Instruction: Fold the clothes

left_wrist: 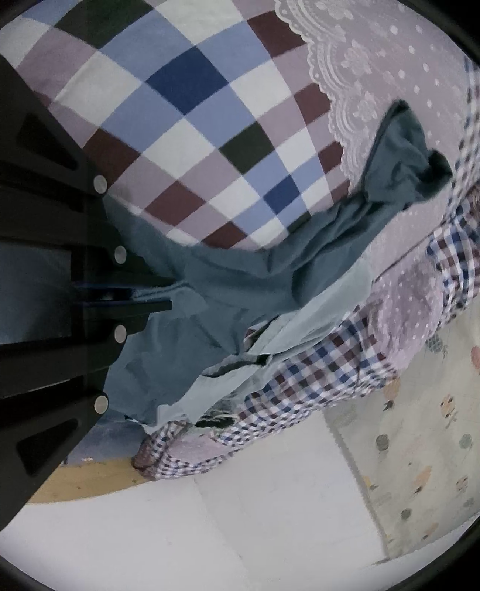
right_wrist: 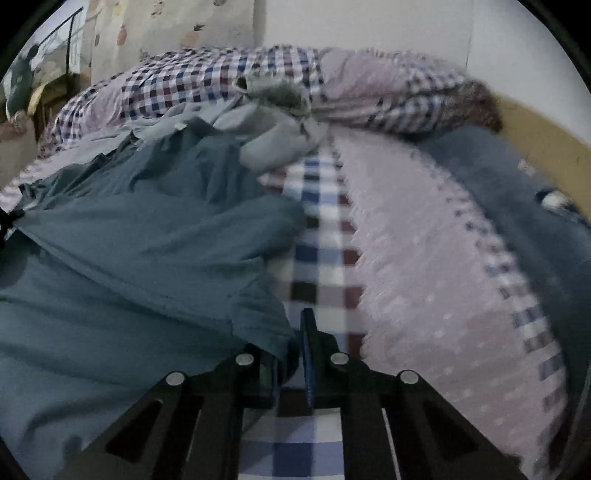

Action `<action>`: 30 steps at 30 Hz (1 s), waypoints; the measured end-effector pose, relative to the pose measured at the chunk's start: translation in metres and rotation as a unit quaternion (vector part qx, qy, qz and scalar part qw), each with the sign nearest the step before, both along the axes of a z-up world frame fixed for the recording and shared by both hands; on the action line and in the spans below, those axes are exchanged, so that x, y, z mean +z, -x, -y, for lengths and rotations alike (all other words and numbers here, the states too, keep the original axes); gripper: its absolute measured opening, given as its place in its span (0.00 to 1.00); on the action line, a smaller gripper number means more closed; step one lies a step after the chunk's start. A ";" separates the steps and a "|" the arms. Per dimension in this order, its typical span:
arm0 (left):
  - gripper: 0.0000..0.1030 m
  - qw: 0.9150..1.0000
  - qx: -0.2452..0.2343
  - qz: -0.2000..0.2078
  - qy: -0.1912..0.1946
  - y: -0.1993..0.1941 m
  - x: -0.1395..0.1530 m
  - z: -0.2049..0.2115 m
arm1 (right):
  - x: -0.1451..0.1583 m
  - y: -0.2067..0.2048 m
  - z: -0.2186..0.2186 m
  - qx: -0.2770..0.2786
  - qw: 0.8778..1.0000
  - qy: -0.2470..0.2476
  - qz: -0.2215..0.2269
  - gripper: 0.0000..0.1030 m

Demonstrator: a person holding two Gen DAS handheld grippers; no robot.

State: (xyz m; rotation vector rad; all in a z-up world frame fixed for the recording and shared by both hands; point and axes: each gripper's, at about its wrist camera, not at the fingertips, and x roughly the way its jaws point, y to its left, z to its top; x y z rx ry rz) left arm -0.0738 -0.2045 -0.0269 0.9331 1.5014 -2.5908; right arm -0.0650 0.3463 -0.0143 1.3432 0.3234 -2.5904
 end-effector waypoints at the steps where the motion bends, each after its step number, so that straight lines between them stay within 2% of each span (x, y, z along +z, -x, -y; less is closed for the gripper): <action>1: 0.02 1.000 -0.002 0.008 0.007 0.001 -0.002 -0.001 | -0.002 0.000 0.001 0.002 1.000 -0.007 0.006 0.08; 4: 0.02 1.000 -0.002 0.024 0.018 0.002 -0.006 -0.002 | -0.009 0.000 0.002 0.007 0.999 -0.028 0.025 0.08; 6: 0.02 0.999 -0.002 0.029 0.025 0.003 -0.008 -0.003 | -0.004 -0.001 -0.002 0.016 0.999 -0.014 0.042 0.10; 8: 0.02 0.999 -0.002 0.029 0.032 0.002 -0.010 -0.004 | 0.007 -0.004 -0.013 0.025 0.998 0.010 0.051 0.23; 10: 0.02 0.999 -0.003 0.026 0.042 0.002 -0.012 -0.006 | 0.018 -0.008 -0.031 0.020 0.998 0.042 0.046 0.42; 13: 0.03 0.998 -0.006 0.020 0.052 0.002 -0.014 -0.008 | 0.030 -0.006 -0.055 -0.006 0.991 0.129 0.030 0.51; 16: 0.03 0.998 -0.006 0.011 0.054 0.000 -0.017 -0.008 | 0.034 0.001 -0.062 -0.016 0.983 0.183 0.020 0.52; 18: 0.03 0.999 -0.007 0.006 0.049 0.000 -0.019 -0.007 | 0.036 0.006 -0.064 -0.015 0.979 0.201 0.028 0.52; 22: 0.03 0.999 -0.010 0.001 0.044 -0.001 -0.022 -0.006 | 0.047 0.014 -0.074 0.017 0.973 0.223 0.059 0.56; 24: 0.03 0.999 -0.010 0.000 0.042 -0.001 -0.022 -0.006 | 0.058 0.012 -0.079 0.045 0.966 0.248 0.058 0.57; 27: 0.03 0.999 -0.009 -0.001 0.041 0.000 -0.022 -0.006 | 0.073 0.014 -0.098 0.053 0.953 0.296 0.034 0.60; 29: 0.03 0.999 -0.009 -0.001 0.040 0.000 -0.022 -0.007 | 0.078 0.023 -0.112 0.036 0.944 0.328 0.012 0.63; 30: 0.03 0.999 -0.009 -0.001 0.040 0.000 -0.022 -0.007 | 0.075 0.035 -0.115 0.022 0.945 0.326 0.009 0.63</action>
